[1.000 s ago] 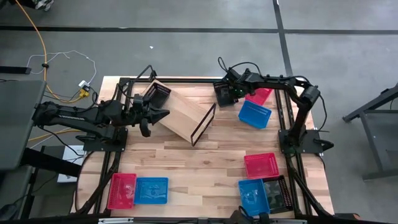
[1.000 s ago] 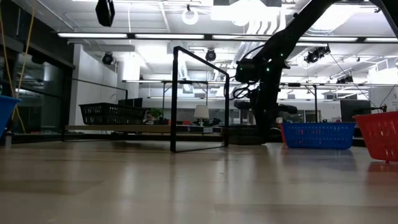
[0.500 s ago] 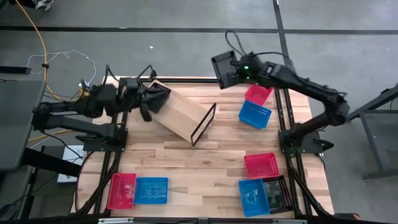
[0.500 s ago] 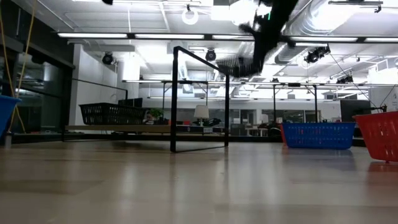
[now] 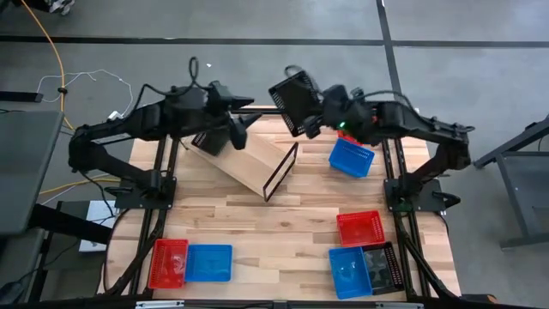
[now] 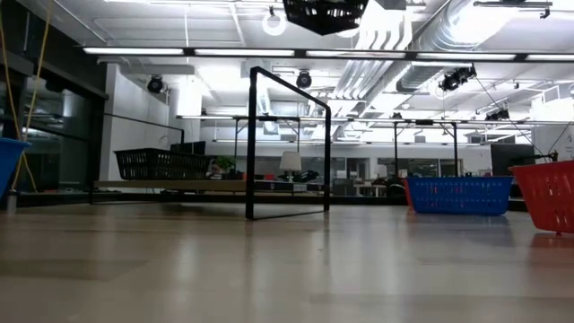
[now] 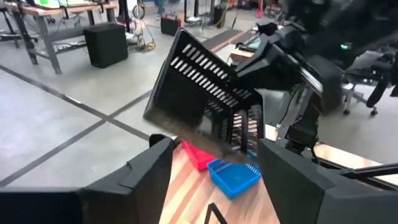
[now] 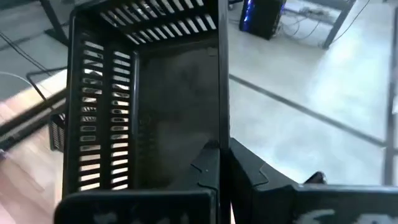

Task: Stack baskets on shelf by color
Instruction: Stack the top black bin into the black bin on the shelf

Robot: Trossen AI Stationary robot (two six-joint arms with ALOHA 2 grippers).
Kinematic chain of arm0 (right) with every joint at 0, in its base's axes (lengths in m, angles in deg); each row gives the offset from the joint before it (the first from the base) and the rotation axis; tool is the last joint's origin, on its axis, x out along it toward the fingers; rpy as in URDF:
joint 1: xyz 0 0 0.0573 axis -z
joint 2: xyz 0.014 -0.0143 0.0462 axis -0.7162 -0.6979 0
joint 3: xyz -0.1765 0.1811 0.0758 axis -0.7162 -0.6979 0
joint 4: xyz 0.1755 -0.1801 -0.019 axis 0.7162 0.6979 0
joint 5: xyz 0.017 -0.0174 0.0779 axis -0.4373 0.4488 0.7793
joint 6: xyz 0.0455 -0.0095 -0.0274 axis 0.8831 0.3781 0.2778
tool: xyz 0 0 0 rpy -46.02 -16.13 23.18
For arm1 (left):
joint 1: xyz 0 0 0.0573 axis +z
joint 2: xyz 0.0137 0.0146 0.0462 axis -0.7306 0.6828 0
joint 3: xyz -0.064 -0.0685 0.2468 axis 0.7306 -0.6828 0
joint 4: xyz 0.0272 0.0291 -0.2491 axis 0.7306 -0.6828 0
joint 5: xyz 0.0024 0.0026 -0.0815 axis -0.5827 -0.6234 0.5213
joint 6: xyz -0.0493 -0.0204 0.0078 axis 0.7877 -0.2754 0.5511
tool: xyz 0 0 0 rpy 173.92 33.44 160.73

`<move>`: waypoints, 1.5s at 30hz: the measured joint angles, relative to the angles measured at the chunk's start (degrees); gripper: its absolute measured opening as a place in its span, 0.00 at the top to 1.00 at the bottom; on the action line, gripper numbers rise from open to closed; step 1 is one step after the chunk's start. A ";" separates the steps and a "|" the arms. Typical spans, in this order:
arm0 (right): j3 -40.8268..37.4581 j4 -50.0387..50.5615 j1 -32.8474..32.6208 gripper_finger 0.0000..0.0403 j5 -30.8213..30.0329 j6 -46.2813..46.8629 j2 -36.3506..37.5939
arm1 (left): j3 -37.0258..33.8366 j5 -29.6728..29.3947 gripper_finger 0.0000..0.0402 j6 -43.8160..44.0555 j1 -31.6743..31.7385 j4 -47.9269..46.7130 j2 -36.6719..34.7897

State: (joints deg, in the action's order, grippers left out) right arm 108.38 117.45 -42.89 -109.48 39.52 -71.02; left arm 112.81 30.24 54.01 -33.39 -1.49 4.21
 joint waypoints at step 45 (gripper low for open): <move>2.79 -6.73 -9.62 1.00 0.97 -7.23 -10.37 | -0.02 -10.65 0.84 1.03 -0.08 -12.70 3.33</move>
State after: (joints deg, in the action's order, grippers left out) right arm 111.18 110.72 -52.51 -108.51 32.28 -81.39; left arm 112.79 19.59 55.04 -33.46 -14.19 7.54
